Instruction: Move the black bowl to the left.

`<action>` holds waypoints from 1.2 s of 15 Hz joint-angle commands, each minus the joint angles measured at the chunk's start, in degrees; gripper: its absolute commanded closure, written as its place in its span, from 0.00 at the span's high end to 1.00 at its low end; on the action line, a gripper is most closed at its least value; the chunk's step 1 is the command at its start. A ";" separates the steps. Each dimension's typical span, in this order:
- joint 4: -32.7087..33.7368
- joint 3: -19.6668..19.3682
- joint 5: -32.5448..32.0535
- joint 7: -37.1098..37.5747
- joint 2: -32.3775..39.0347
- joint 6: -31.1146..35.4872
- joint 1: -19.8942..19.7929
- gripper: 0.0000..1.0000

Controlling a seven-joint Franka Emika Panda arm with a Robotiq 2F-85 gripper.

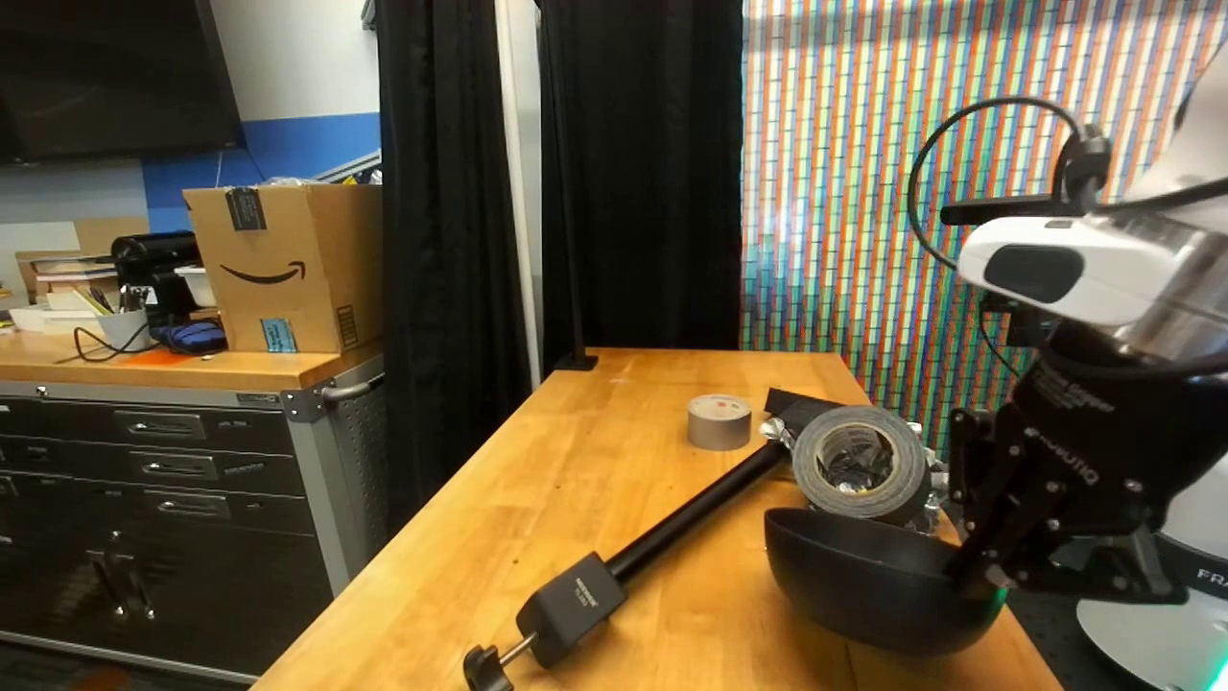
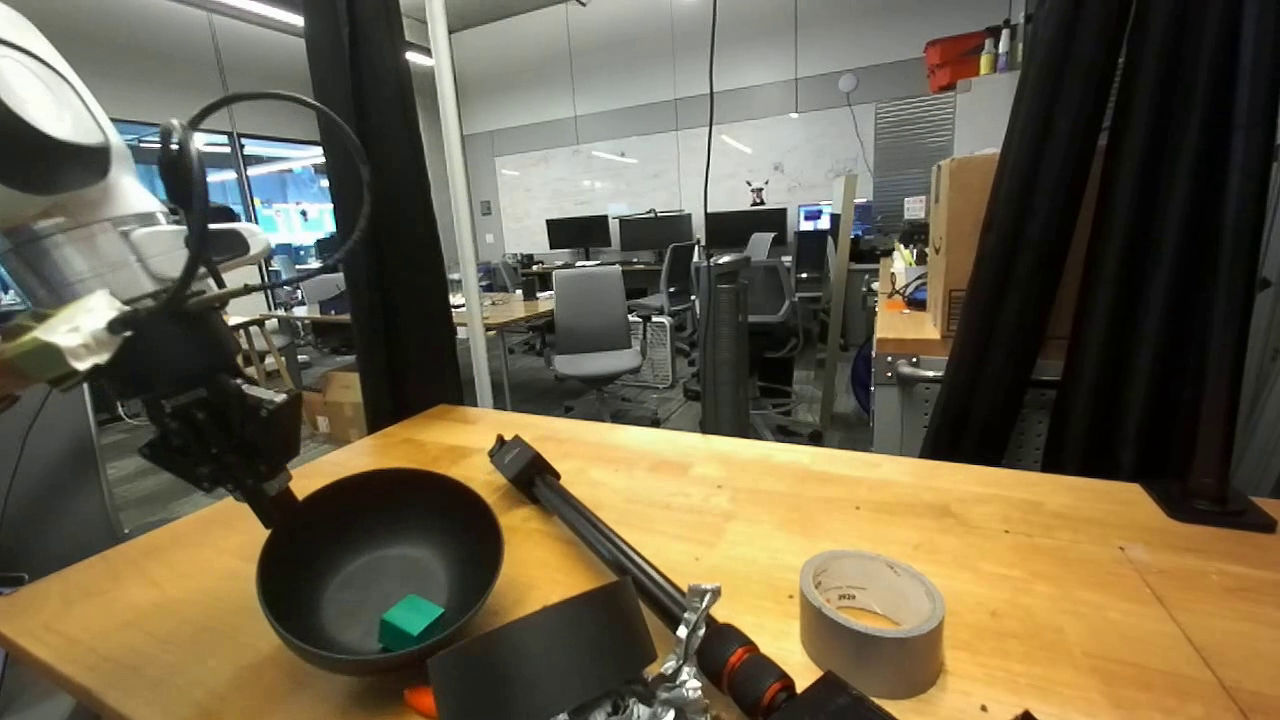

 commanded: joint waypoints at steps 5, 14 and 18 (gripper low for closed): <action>0.44 3.53 1.33 -1.10 -5.17 -4.86 -1.99 0.07; 0.25 -3.04 -1.99 -15.13 -1.74 -1.36 -6.79 0.07; 0.37 -5.53 -3.88 -18.86 -0.47 0.89 -9.49 0.07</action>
